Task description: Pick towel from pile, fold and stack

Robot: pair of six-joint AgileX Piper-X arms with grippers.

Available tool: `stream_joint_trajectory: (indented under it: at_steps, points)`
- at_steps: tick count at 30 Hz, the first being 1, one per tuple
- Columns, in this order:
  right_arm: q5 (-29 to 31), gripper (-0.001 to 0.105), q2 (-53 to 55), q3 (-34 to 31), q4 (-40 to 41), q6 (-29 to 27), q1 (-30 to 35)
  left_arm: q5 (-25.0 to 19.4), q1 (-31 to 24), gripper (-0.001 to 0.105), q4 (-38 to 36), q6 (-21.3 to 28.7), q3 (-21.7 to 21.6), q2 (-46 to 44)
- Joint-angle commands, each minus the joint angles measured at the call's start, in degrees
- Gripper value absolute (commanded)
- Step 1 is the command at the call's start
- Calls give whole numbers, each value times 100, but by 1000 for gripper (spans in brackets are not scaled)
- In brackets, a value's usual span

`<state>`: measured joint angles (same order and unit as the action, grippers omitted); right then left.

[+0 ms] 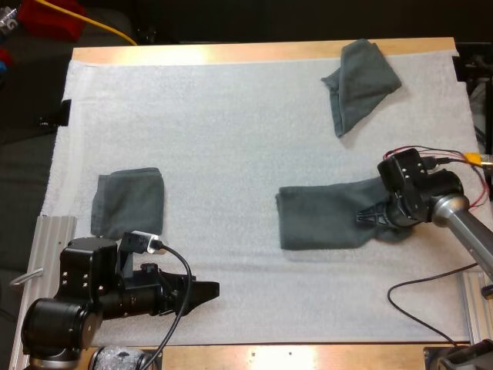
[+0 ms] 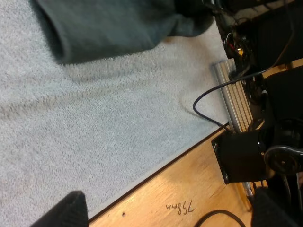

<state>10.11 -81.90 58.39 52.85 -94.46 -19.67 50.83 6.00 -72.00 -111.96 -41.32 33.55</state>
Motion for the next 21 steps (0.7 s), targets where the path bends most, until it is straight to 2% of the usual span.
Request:
stream_joint_trajectory:
  at_steps: [1,5,8,18,21]
  points:
    - [320,4,107,-32,179,-92,-14,53,27,68,-18,37,-36,-24]
    - [648,4,300,-32,285,-107,-14,53,27,68,-10,37,-36,-24]
    - [662,4,430,-32,285,-107,-14,47,27,68,63,37,-36,-24]
    - [303,4,588,-11,267,-42,-169,-10,27,68,795,37,-36,-24]
    - [248,4,588,36,211,17,-319,-225,27,68,952,2,-36,-24]
